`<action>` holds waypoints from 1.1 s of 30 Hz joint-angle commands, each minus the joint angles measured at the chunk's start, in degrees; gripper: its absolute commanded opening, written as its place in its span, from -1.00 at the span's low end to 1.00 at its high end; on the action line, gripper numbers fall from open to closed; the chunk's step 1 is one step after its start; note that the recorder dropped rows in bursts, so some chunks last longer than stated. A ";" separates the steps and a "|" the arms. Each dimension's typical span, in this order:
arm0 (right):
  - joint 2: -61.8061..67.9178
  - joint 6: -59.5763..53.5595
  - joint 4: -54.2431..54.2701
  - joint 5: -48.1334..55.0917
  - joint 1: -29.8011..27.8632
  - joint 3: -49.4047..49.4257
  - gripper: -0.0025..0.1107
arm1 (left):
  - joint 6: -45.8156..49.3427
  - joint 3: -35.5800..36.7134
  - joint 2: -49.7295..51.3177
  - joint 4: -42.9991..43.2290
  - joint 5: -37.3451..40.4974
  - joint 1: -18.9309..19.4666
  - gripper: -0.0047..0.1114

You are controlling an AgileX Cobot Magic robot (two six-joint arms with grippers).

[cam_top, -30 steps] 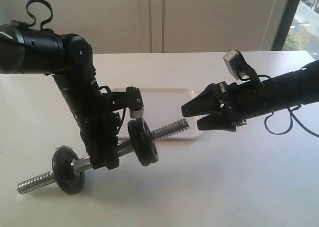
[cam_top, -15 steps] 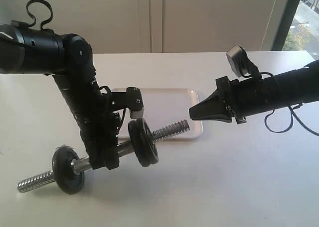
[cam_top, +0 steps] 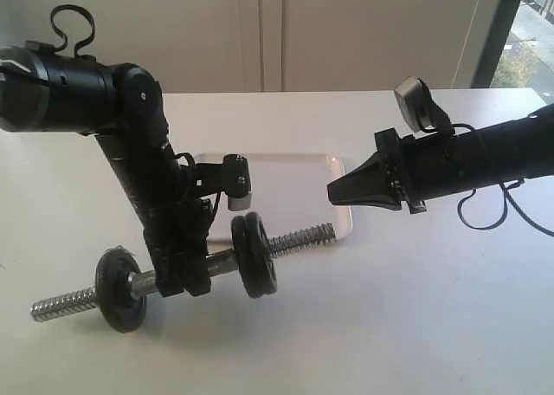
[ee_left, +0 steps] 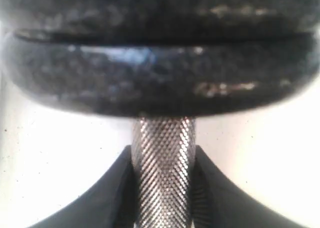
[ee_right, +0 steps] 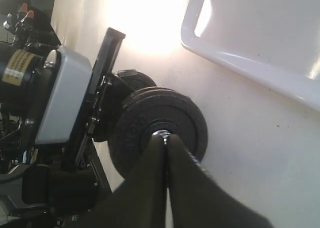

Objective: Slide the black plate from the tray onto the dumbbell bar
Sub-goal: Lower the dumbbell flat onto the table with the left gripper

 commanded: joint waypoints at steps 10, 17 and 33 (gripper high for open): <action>-0.46 -0.15 0.60 0.66 -0.45 -0.15 -0.96 | 0.36 -1.37 1.76 -6.89 1.75 0.02 -0.92; -0.46 -0.15 0.60 0.66 -0.45 -0.15 -0.96 | 0.36 -1.37 1.77 -6.89 2.34 0.02 -0.92; -0.46 -0.37 0.60 0.66 -0.45 -0.15 -0.96 | 0.24 -1.37 1.77 -6.41 2.44 0.02 -0.10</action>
